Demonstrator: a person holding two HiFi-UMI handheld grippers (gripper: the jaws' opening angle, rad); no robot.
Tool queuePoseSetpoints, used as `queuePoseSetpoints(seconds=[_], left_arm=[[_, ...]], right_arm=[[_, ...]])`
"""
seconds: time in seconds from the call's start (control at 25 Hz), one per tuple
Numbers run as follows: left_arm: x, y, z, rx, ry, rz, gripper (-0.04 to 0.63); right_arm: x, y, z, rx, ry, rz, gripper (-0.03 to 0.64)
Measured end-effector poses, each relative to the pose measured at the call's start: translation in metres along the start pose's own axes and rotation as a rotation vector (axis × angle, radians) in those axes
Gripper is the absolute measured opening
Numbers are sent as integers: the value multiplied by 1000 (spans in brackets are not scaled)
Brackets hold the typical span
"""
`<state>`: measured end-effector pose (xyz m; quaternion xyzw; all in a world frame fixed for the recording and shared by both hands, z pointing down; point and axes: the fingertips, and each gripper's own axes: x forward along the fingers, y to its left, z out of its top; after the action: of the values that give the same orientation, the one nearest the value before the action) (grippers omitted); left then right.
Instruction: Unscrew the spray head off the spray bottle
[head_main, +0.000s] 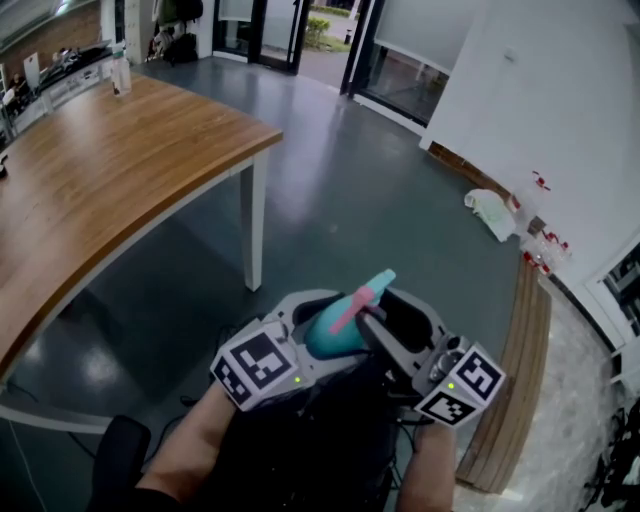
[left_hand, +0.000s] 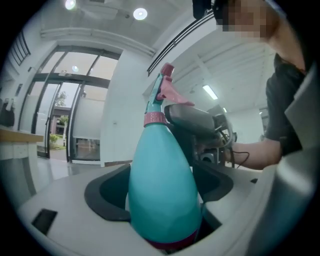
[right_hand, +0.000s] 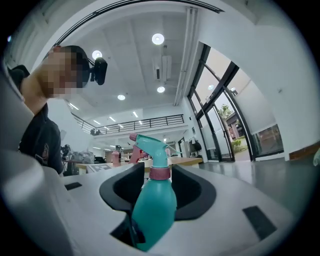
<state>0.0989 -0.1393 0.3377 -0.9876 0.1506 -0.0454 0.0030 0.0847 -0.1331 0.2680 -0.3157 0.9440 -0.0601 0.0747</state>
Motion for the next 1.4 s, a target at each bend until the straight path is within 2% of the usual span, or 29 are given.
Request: queuePoseSetpoints(seconds=[0.28, 0.4, 0.48, 0.56, 0.84, 0.92, 1.0, 1.4], left_arm=[[-3, 43, -9, 4, 50, 305, 399], [-4, 57, -17, 9, 83, 395, 399], [-6, 61, -21, 12, 102, 426, 399], [-7, 62, -22, 8, 101, 428, 399], [-2, 49, -11, -13, 34, 360, 397], [-3, 49, -7, -41, 2, 331, 397], [-5, 47, -3, -64, -33, 292, 396], [-14, 39, 9, -67, -108, 179, 396]], right_arm=[[1, -20, -2, 5, -9, -213, 172], [3, -16, -3, 9, -19, -234, 172], [3, -9, 2, 28, -44, -230, 172], [8, -3, 5, 24, -44, -222, 172], [13, 0, 2, -57, 28, -206, 165], [11, 0, 3, -73, 35, -196, 107], [7, 0, 5, -91, 45, -185, 89], [-4, -18, 11, -139, 55, -199, 61]])
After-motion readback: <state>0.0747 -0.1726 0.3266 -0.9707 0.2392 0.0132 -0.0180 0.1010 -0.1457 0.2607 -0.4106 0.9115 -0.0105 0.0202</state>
